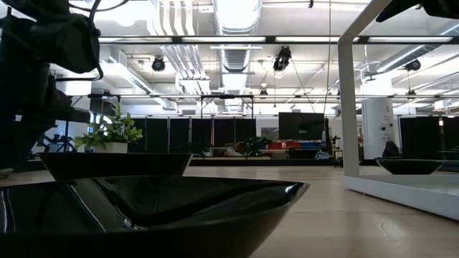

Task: Pick & Place Mini shaped plates
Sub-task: Stack the square plate on top of the other square plate on the shelf

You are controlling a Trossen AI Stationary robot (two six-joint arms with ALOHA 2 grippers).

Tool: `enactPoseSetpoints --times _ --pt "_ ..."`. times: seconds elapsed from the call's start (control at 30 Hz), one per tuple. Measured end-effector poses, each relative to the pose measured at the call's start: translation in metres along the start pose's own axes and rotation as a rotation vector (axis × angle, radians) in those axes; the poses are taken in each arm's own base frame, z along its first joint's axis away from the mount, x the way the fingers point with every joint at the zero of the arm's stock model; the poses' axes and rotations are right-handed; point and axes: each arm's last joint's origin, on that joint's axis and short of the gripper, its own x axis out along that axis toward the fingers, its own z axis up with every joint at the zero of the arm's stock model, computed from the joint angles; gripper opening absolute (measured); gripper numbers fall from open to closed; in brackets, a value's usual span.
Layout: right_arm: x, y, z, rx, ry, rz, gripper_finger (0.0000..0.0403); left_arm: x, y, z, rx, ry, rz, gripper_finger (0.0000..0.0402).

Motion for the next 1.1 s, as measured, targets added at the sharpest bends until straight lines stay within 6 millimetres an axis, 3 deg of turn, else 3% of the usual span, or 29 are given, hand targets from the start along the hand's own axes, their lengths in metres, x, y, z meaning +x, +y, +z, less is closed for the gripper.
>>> enactPoseSetpoints --times 1.1 --pt "0.0001 0.0009 0.0001 0.008 0.0 0.007 0.0061 -0.0021 0.0002 -0.0018 -0.014 0.059 0.022 0.0058"
